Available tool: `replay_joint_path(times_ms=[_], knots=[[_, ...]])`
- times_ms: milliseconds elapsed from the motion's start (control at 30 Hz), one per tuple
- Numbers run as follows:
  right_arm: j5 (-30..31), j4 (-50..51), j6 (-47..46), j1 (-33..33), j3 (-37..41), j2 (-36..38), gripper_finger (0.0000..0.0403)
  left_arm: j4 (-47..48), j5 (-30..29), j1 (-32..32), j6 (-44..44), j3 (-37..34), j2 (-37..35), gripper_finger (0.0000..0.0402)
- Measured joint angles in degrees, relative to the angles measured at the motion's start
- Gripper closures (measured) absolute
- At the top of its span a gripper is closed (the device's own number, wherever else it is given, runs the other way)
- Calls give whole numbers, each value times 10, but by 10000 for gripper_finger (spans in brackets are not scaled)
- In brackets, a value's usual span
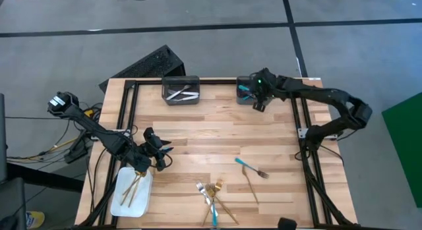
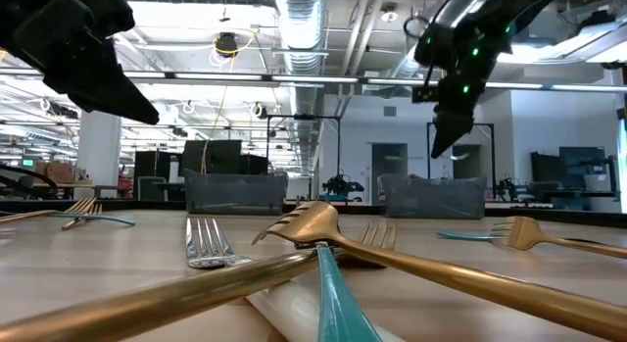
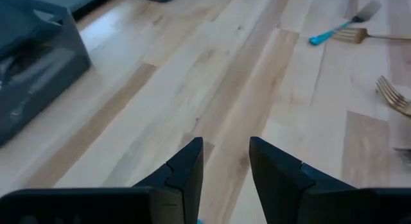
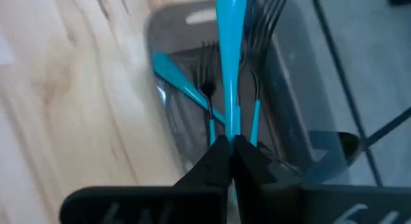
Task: Sort silverware by color (type)
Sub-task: Put the blue fork into the right black bin, then put the gold fork into the white bin
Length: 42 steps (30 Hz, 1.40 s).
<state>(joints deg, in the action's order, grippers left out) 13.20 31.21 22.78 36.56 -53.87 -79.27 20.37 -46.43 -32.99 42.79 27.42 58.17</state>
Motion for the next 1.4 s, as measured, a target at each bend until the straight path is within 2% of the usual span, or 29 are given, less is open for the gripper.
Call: replay_joint_path(times_ms=[167, 333, 433, 533, 667, 800, 1033, 1100, 1267, 1400], knots=[[-4, 1, 2, 29, 0, -41, 323, 19, 6, 0, 19, 0, 0, 287], [10, 2, -35, 20, 0, -46, 255, 20, -8, 0, 30, 0, 0, 287], [30, 25, -123, -2, 0, -28, 229, 20, -8, 0, 37, 0, 0, 287], [7, 78, -217, -42, -1, -4, 223, 20, -8, 0, 43, 0, 0, 287], [-38, 139, -338, -131, -1, 19, 234, 20, -11, 0, 43, 0, 0, 287], [-42, 166, -452, -251, -1, 22, 247, 20, -38, 0, 42, 0, 0, 287], [-41, 132, -639, -463, -1, 22, 261, 18, -39, 0, 34, 0, 0, 287], [-24, 108, -693, -517, -1, 22, 265, 17, -41, 1, 26, 0, 0, 287], [63, 50, -795, -629, -1, -12, 270, 15, -75, 1, 19, 0, 0, 287], [78, 3, -846, -687, -1, -65, 270, 10, -83, 1, 9, 0, 0, 287]])
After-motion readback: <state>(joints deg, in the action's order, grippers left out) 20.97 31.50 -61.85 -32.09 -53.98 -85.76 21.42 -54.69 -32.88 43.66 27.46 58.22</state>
